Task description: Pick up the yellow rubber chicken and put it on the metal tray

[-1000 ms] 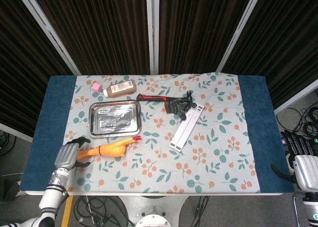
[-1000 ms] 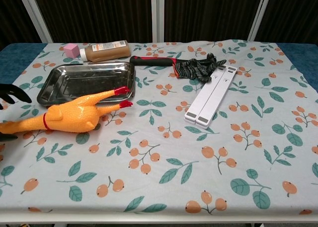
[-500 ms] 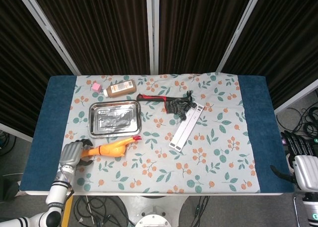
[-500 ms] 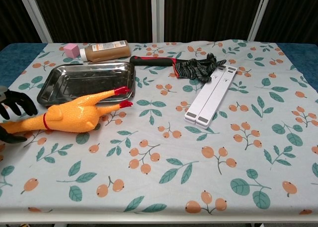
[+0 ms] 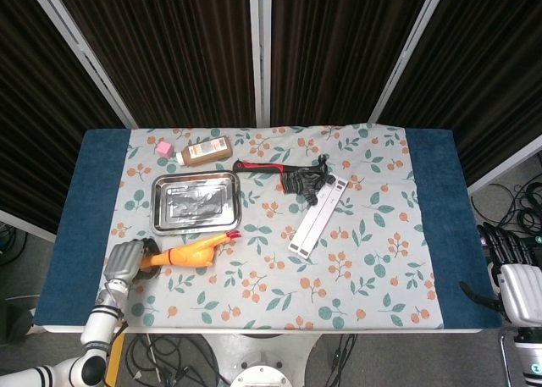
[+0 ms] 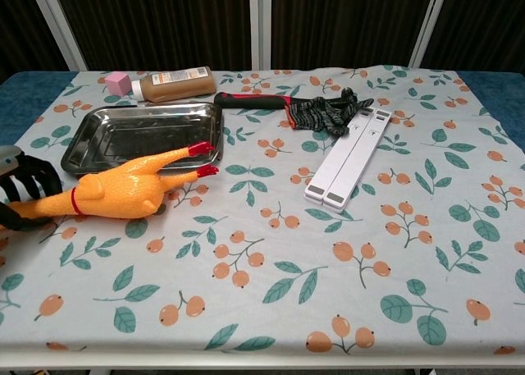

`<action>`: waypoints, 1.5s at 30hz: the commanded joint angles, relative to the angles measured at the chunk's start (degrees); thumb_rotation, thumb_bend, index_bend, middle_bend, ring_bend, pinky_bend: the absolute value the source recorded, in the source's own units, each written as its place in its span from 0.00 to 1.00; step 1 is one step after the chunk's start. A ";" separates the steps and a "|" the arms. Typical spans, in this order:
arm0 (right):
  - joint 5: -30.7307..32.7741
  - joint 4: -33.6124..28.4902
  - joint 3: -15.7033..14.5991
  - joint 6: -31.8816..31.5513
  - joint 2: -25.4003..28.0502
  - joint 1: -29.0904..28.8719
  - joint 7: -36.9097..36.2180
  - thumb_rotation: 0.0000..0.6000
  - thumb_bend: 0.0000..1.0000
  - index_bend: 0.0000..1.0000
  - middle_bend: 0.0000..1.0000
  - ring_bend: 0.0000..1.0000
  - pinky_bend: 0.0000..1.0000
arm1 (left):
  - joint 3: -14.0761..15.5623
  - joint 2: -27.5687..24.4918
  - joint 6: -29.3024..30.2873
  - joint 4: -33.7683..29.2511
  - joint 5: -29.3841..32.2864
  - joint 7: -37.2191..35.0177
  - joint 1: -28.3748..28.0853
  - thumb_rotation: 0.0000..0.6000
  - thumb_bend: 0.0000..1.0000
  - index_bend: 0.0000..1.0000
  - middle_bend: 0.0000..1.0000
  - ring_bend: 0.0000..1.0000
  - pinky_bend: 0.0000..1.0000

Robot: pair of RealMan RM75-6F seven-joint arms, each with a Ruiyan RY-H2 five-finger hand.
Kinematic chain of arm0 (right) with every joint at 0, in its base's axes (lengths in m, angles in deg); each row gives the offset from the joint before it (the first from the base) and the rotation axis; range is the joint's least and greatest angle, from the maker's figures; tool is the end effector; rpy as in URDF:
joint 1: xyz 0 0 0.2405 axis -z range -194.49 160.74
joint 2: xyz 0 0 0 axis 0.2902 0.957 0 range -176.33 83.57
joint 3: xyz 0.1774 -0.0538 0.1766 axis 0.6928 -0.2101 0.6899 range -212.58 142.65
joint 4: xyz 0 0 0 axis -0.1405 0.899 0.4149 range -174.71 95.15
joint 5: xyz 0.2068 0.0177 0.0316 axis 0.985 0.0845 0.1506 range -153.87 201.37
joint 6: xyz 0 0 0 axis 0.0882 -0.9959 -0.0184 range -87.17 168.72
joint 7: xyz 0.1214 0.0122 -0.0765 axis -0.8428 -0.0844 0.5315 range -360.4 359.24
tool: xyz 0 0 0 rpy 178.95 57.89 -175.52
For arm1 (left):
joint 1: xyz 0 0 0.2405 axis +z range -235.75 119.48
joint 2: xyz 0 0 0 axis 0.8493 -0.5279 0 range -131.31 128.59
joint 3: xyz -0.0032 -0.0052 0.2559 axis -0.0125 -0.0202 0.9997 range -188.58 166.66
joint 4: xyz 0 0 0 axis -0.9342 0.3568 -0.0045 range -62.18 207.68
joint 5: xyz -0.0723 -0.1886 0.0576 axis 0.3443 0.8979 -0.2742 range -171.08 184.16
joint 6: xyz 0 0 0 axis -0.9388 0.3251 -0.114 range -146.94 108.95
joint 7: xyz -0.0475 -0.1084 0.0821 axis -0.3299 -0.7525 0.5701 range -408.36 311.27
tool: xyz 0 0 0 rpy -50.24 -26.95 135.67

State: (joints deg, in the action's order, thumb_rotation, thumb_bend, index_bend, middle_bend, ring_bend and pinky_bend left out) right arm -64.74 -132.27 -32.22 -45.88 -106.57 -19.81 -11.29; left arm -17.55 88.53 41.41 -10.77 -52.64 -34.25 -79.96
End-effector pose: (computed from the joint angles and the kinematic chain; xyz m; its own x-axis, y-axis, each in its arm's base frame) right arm -0.3139 -0.1704 0.1817 0.2844 0.0087 0.9587 -0.9584 -0.0235 0.2846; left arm -0.2754 0.2590 -0.0169 0.2219 0.3823 0.8970 0.9603 0.0735 -0.2690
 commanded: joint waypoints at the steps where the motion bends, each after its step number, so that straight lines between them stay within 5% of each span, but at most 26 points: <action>1: 0.07 -0.11 0.05 0.12 0.02 -0.07 0.13 1.00 0.10 0.00 0.04 0.00 0.01 | 0.12 -0.04 -0.89 1.06 -1.23 -2.88 0.06 1.00 0.40 0.57 0.57 0.47 0.50; 12: -1.00 -1.93 -0.19 -0.16 0.67 -0.14 1.58 1.00 0.10 0.00 0.04 0.00 0.01 | 3.26 -2.24 -0.61 4.99 -14.90 -20.78 1.20 1.00 0.65 0.74 0.74 0.64 0.72; 18: -3.15 -4.77 -0.34 0.92 3.26 -1.46 1.77 1.00 0.10 0.00 0.04 0.00 0.01 | 5.64 -6.10 3.40 5.98 -25.79 -32.97 0.78 1.00 0.67 0.77 0.77 0.68 0.74; 25: -7.36 -9.71 -0.62 4.08 6.40 -4.73 2.76 1.00 0.10 0.00 0.06 0.00 0.01 | 6.90 -11.41 8.08 1.44 -33.50 -38.11 -0.63 1.00 0.67 0.77 0.78 0.68 0.74; 32: -9.53 -17.42 1.64 11.64 6.99 -11.86 6.32 1.00 0.06 0.00 0.09 0.00 0.02 | 4.30 -14.10 4.00 -5.72 -34.14 -39.72 -6.25 1.00 0.67 0.78 0.78 0.68 0.74; 39: -1.00 -25.00 7.33 21.34 2.05 -20.38 19.43 1.00 0.00 0.00 0.14 0.00 0.03 | -0.86 -13.72 -4.04 -10.66 -27.73 -32.56 -12.82 1.00 0.67 0.78 0.78 0.68 0.74; 45: 10.33 -25.66 11.56 26.98 -4.40 -27.76 33.14 1.00 0.00 0.00 0.19 0.00 0.09 | -4.06 -13.48 -7.76 -13.45 -21.83 -28.37 -16.23 1.00 0.67 0.78 0.78 0.68 0.74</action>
State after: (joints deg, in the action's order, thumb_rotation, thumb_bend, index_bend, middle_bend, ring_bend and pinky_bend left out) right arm -60.04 -156.91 -23.42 -22.46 -107.19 -43.27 15.88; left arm -20.57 75.01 34.76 -23.20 -75.82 -63.86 -95.09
